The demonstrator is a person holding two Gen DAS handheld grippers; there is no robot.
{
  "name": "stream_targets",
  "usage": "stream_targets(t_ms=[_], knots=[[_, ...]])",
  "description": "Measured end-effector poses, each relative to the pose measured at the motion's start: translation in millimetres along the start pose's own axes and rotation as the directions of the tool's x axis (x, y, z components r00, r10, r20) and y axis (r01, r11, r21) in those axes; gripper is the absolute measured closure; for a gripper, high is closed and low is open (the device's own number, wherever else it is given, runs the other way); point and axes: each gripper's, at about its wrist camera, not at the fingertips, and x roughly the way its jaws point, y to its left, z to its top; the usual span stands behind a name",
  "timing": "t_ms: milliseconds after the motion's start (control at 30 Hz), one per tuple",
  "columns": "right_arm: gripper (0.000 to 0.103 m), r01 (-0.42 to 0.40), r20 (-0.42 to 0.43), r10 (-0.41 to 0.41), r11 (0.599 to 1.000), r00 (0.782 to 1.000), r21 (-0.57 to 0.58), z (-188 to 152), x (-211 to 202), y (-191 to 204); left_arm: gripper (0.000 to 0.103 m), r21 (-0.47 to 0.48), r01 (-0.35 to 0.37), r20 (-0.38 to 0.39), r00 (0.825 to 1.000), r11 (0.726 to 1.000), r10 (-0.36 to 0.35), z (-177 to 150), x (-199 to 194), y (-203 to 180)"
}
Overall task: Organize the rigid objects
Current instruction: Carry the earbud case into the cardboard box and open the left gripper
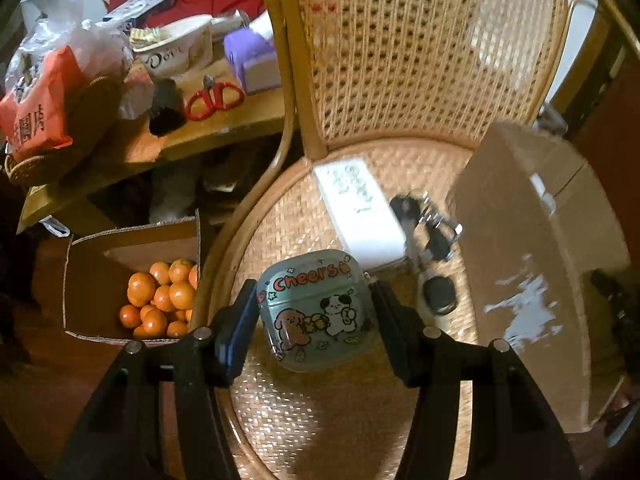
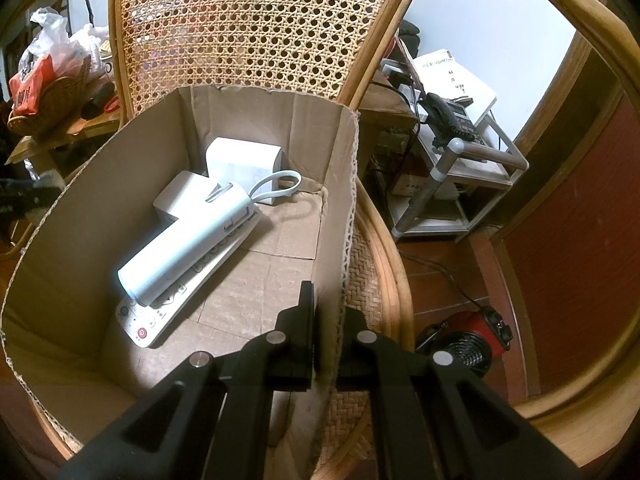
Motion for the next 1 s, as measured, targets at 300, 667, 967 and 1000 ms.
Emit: stream_targets(t_ms=[300, 667, 967, 1000], knots=[[0.096, 0.0, -0.001, 0.0, 1.0, 1.0, 0.001, 0, 0, 1, 0.047, 0.019, 0.005, 0.2, 0.98, 1.0, -0.009, 4, -52, -26], [0.096, 0.004, -0.001, -0.004, 1.0, 1.0, -0.003, -1, 0, 3, 0.047, 0.093, 0.05, 0.336, 0.939, 0.994, -0.078, 4, -89, -66], [0.096, 0.005, -0.001, -0.005, 1.0, 1.0, -0.003, -1, 0, 4, 0.047, 0.21, 0.144, 0.419, 0.88, 0.967, -0.222, -5, -114, -103], [0.096, 0.005, -0.001, -0.005, 1.0, 1.0, -0.004, -1, 0, 4, 0.047, 0.217, 0.158, 0.416, 0.878, 0.963, -0.238, -6, -115, -106]])
